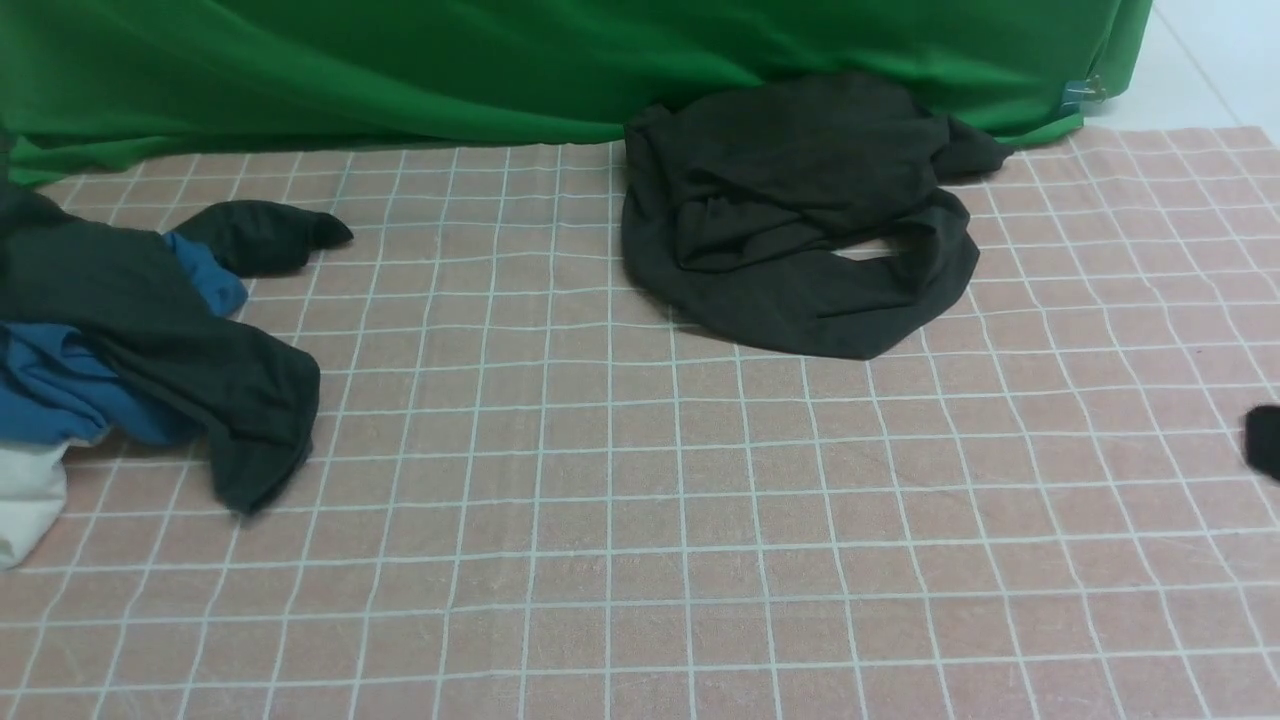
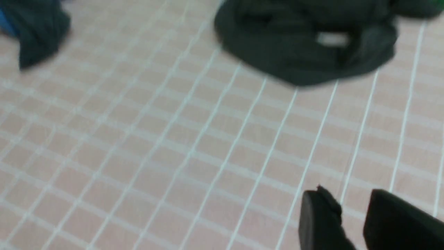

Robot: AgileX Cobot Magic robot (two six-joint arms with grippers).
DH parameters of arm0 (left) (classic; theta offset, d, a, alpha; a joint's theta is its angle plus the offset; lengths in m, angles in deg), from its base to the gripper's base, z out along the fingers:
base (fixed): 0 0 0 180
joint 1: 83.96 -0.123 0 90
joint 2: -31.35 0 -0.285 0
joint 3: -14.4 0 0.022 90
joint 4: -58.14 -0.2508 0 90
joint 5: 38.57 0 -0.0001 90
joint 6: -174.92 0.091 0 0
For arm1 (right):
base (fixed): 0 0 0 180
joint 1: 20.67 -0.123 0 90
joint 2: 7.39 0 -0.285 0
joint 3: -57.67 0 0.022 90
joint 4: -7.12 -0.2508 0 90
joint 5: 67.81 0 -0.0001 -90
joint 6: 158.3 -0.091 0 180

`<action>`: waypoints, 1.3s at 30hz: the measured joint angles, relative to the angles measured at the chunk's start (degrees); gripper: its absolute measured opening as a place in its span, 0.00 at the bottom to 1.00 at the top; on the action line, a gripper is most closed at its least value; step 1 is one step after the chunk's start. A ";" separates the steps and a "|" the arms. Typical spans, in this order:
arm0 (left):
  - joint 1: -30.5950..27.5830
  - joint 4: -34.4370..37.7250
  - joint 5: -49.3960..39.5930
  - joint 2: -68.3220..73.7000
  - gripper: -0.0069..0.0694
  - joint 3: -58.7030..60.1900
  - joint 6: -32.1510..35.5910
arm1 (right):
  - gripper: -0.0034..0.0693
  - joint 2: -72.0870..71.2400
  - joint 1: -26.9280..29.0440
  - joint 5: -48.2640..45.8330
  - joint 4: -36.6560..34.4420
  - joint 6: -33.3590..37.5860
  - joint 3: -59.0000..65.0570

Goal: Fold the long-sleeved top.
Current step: Spread the long sleeves with your arms and place them on the tabletop

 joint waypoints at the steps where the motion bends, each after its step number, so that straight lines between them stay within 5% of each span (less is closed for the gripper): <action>1: 0.91 -0.24 0.07 -1.03 0.99 0.00 0.00 | 0.37 2.34 0.00 -0.75 0.00 0.51 -0.88; 5: 5.28 -1.28 1.07 -5.59 0.89 0.00 -0.23 | 0.39 8.62 0.00 -1.19 0.00 1.08 -2.64; 9: 19.57 -1.35 1.27 -14.43 0.42 0.00 1.47 | 0.39 19.35 0.00 2.04 0.00 1.01 -5.08; 13: 34.93 -1.71 0.05 -20.45 0.15 -0.05 3.14 | 0.39 26.35 0.00 1.36 0.00 0.80 -9.30; 20: 55.86 -4.25 3.90 -31.65 0.11 9.26 0.87 | 0.39 37.06 -0.28 0.17 -0.65 0.70 -17.95; 25: 63.04 -4.39 10.44 -41.36 0.11 24.62 -3.17 | 0.39 44.64 -4.70 -1.35 -0.85 1.16 -25.07; 30: 64.11 -4.50 16.96 -51.79 0.11 38.66 -5.41 | 0.41 52.42 -8.44 -0.09 -0.27 2.91 -32.30; 39: 64.11 -7.68 26.50 -75.94 0.11 58.51 -5.96 | 0.83 75.38 -6.00 -2.56 2.64 3.10 -56.37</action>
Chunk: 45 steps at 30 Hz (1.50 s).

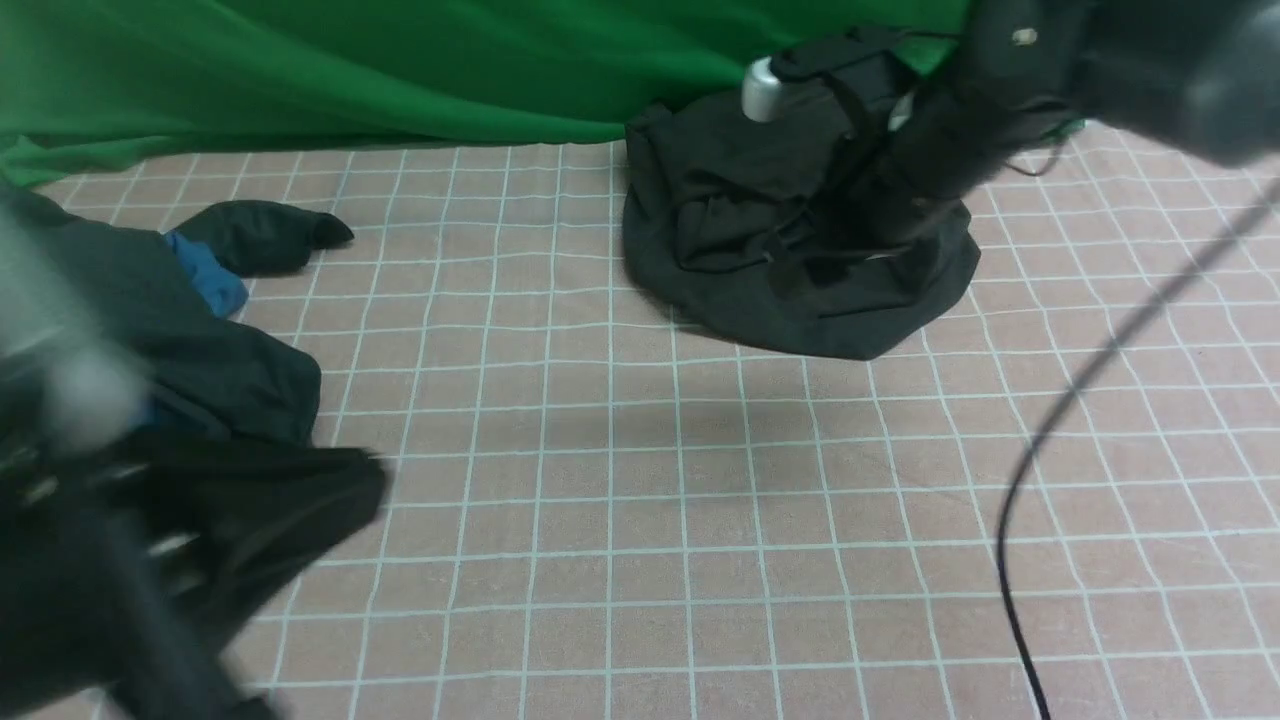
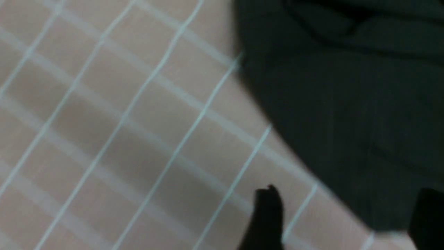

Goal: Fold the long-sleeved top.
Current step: Spread the long sleeves with your arms and place them on the tabletop

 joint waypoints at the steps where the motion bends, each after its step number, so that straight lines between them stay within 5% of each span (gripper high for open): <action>1: 0.00 -0.77 0.41 -1.09 0.11 0.44 0.00 | 0.84 1.80 0.04 0.06 0.00 0.17 -1.79; 21: 0.00 -3.19 8.56 -6.56 0.11 9.27 0.18 | 0.77 18.02 0.04 1.80 3.47 2.46 -13.64; 23: 0.00 -3.19 8.59 -6.56 0.11 9.27 0.18 | 0.72 18.29 0.09 1.80 3.34 2.46 -13.69; 28: 0.00 -3.19 8.47 -6.56 0.11 9.27 0.24 | 0.28 18.29 0.07 1.04 2.59 2.46 -13.69; 30: 0.00 -3.17 8.30 -6.56 0.11 9.27 0.24 | 0.18 17.90 0.07 0.33 2.60 2.46 -13.64; 38: 0.00 -3.59 7.37 -6.56 0.11 9.27 0.85 | 0.17 8.28 0.15 -7.66 -1.94 5.80 -12.44; 45: 0.00 -3.98 6.72 -6.56 0.11 7.82 -0.94 | 0.17 -15.38 0.15 -2.88 -16.06 8.66 -12.44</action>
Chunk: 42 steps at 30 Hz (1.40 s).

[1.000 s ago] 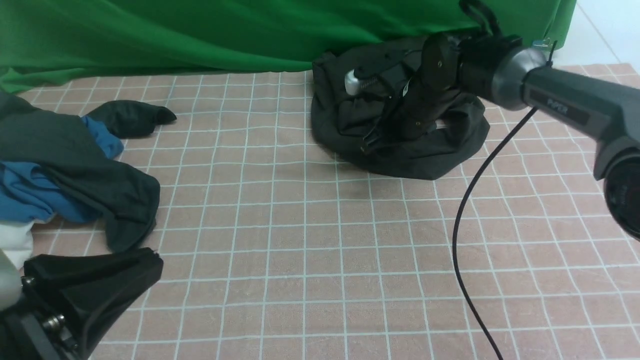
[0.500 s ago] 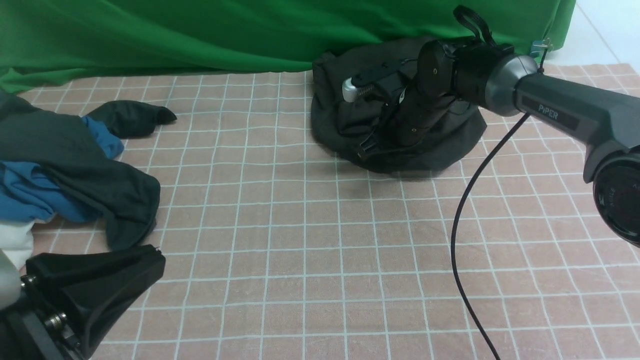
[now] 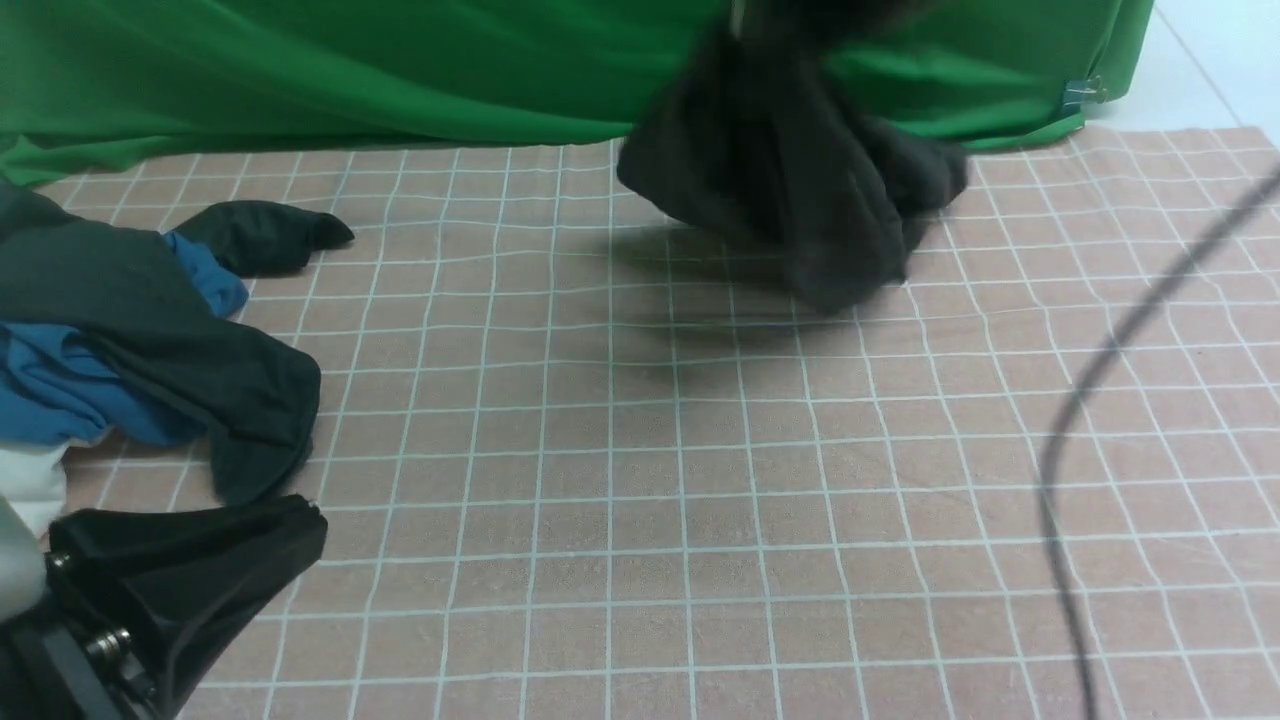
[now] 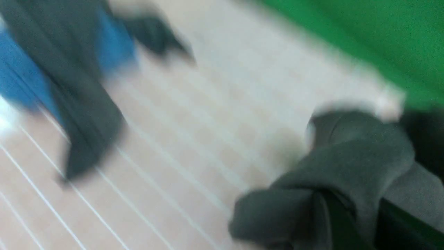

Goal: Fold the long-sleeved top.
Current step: Spread the long sleeves with your arms and place them on the tabletop

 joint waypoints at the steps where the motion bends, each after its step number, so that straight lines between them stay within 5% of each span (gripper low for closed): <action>1: 0.00 0.00 -0.11 0.00 0.11 -0.66 -0.64 | 0.17 -2.67 0.00 0.70 -0.70 0.03 0.00; 15: 0.00 -3.39 -9.54 2.99 0.11 -11.25 -3.90 | 0.17 -16.60 0.00 -4.50 -6.05 0.19 0.00; 18: 0.00 -3.39 -12.40 7.37 0.12 -11.25 -3.46 | 0.17 -15.62 0.00 -7.39 -11.61 2.94 0.06; 25: 0.00 -5.05 -12.67 16.59 0.29 -11.25 -3.41 | 0.17 -15.47 0.00 -12.03 -20.34 8.44 -1.47; 29: 0.00 -6.01 -11.54 22.43 0.45 -11.25 -3.41 | 0.17 -17.57 -0.50 -16.34 -14.33 8.12 -0.65; 34: 0.00 -6.01 -11.38 31.01 0.71 -11.99 -3.39 | 0.17 -25.26 -0.57 -16.75 3.31 1.15 10.86; 42: 0.00 -1.71 -8.77 40.36 0.74 -16.32 7.14 | 0.17 -35.99 -0.46 -16.66 27.60 -8.00 36.34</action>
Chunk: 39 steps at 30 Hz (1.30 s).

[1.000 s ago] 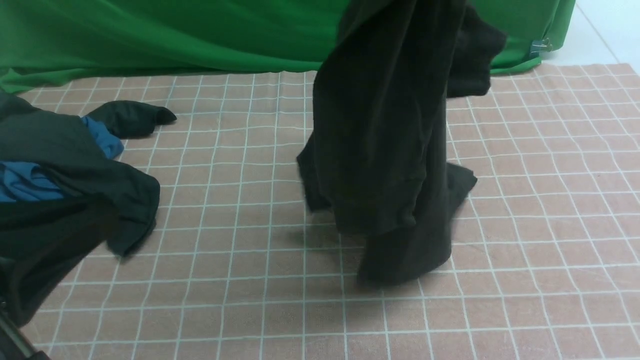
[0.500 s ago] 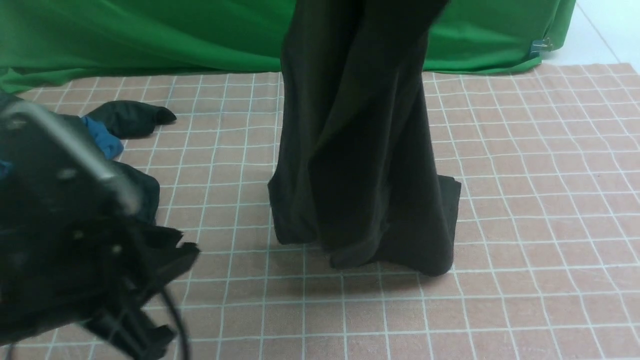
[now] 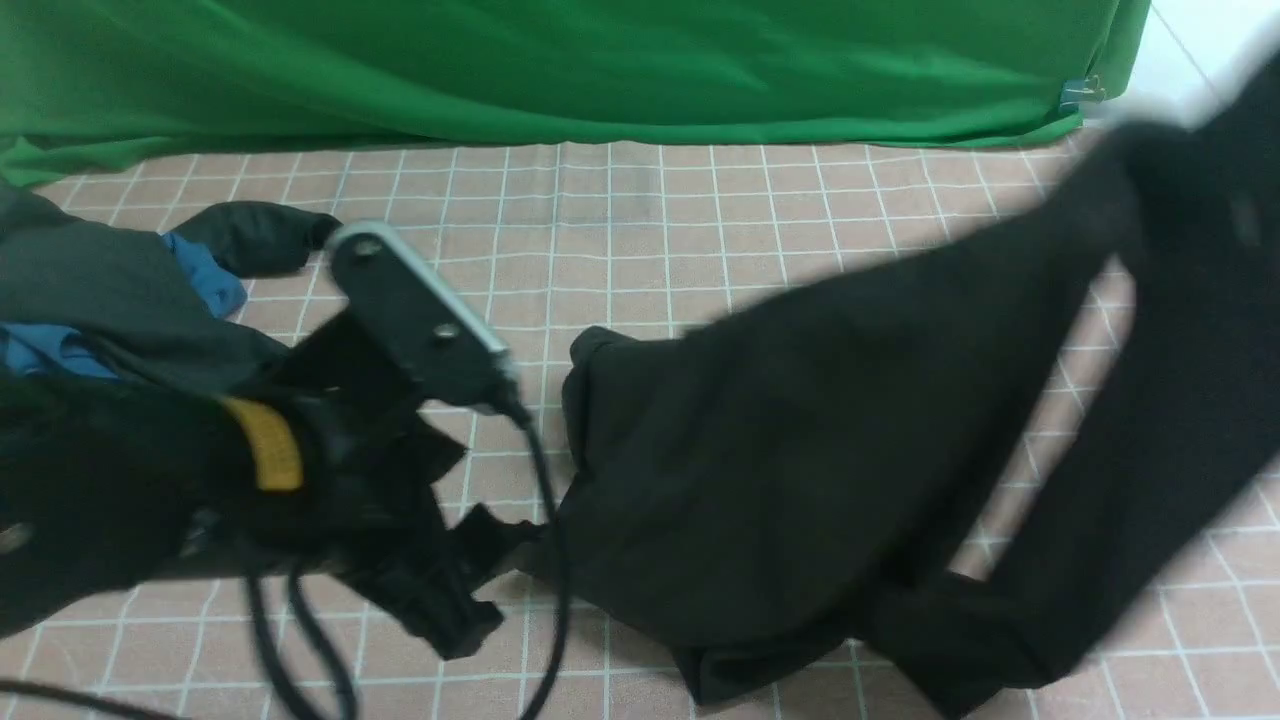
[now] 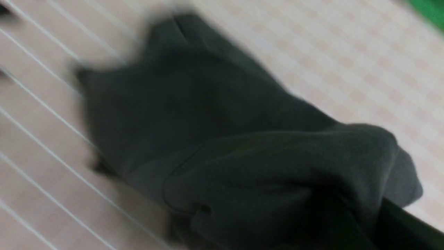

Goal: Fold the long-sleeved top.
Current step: Spread the long sleeves with your arms and place them on the tabletop

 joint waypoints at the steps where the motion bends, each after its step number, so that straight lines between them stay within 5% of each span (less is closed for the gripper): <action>1: 0.00 0.74 0.00 1.49 0.74 -0.40 1.55 | 0.17 -0.49 0.00 0.08 3.08 -1.40 2.78; 6: 0.00 4.80 0.76 8.73 0.70 -0.67 10.69 | 0.17 -1.01 0.00 0.63 17.84 -10.84 10.91; 16: -4.84 5.55 11.19 19.34 0.78 -0.84 19.62 | 0.17 -1.19 0.00 4.34 19.46 -13.46 12.89; 24: -7.24 26.71 15.41 27.09 0.77 -1.07 54.40 | 0.17 -1.27 0.00 6.25 18.40 -11.33 12.89; 26: -7.24 28.37 17.91 29.06 0.76 -1.07 58.18 | 0.17 -1.27 0.00 6.30 18.04 -10.60 12.89; 36: -7.24 31.18 23.94 32.29 0.73 -1.13 59.95 | 0.17 -1.39 0.00 6.89 15.64 -9.09 12.89; 39: -7.31 33.82 21.04 32.29 0.61 -1.19 59.95 | 0.17 -1.39 0.00 7.89 15.54 -8.97 12.89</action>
